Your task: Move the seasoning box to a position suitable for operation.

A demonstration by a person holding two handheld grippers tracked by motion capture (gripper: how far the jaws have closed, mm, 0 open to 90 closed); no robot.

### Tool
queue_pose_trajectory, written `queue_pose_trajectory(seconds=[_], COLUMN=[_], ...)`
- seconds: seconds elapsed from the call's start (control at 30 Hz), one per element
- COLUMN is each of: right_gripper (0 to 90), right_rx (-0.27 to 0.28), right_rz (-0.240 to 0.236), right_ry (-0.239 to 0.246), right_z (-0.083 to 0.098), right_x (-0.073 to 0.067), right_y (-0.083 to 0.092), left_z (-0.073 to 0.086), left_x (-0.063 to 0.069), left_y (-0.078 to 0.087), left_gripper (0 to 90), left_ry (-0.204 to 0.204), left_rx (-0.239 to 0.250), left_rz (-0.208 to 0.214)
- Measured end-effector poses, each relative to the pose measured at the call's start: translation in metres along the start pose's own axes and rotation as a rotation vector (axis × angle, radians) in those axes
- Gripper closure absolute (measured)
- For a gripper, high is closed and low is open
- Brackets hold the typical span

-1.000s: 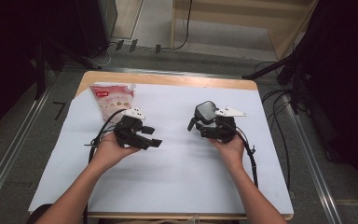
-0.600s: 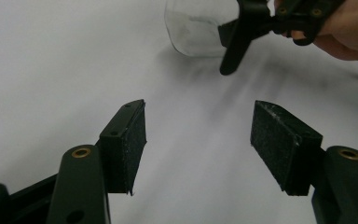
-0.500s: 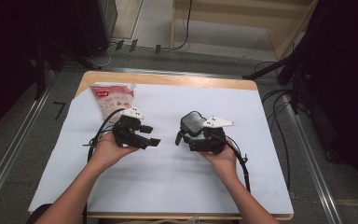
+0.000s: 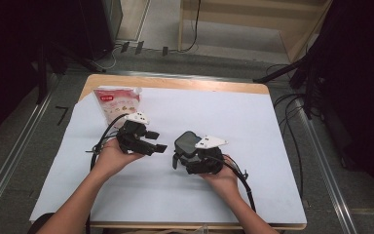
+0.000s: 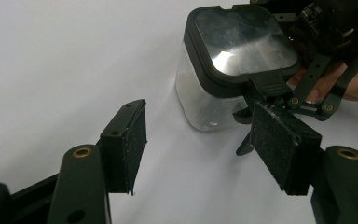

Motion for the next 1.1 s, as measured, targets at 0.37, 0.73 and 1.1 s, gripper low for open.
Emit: queue_pose_trajectory(seconds=[0.37, 0.73, 1.1], right_gripper=[15.0, 15.3, 31.5], right_rx=[0.010, -0.048, -0.038], right_rz=[0.004, -0.039, -0.063], right_ry=[0.008, -0.022, -0.072], right_z=[0.006, 0.006, 0.010], right_x=[-0.002, 0.002, 0.019], right_y=[0.001, 0.018, 0.062], left_z=[-0.001, -0.002, -0.006], left_x=[0.004, 0.003, 0.010], left_y=[-0.003, 0.004, 0.011], left_gripper=[37.4, 40.2, 59.4], left_ry=[-0.012, -0.003, 0.014], left_rx=[0.005, 0.028, 0.001], left_rz=[0.011, 0.031, 0.043])
Point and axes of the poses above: each handheld gripper's, and its own axes: y roughly backward along the jaws, z roughly out of its underside, x roughly to its right, the point moved 5 cm from there along -y, roughly forward along the jaws, and after that the axes turned 5 degrees about z, right-handed, at the moved point
